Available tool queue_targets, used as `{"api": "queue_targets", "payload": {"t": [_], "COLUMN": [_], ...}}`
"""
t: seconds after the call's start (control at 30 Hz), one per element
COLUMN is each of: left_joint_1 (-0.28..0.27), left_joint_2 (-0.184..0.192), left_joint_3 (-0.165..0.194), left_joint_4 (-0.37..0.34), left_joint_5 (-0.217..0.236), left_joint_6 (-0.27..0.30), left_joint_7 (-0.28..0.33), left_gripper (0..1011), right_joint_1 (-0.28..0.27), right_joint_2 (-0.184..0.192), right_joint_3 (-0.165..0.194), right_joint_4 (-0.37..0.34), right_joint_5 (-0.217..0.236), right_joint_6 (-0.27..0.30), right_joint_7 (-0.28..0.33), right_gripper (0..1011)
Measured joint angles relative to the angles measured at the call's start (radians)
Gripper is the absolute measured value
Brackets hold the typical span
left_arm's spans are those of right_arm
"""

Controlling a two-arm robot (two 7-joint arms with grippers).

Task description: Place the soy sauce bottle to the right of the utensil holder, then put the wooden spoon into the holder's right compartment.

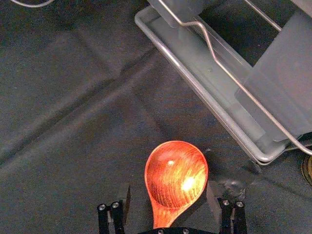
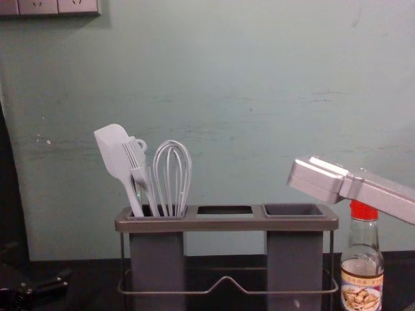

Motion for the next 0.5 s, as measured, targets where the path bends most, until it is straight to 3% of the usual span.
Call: {"api": "queue_targets", "payload": {"t": [0.5], "left_joint_1": [0.0], "left_joint_2": [0.0], "left_joint_3": [0.0], "left_joint_4": [0.0], "left_joint_5": [0.0], "left_joint_6": [0.0], "left_joint_7": [0.0], "left_gripper": [1012], "right_joint_1": [0.011], "right_joint_2": [-0.034], "right_joint_3": [0.005], "right_joint_4": [0.046], "right_joint_5": [-0.046], "right_joint_6": [-0.001], "right_joint_7": [0.013], "right_gripper": [1004]}}
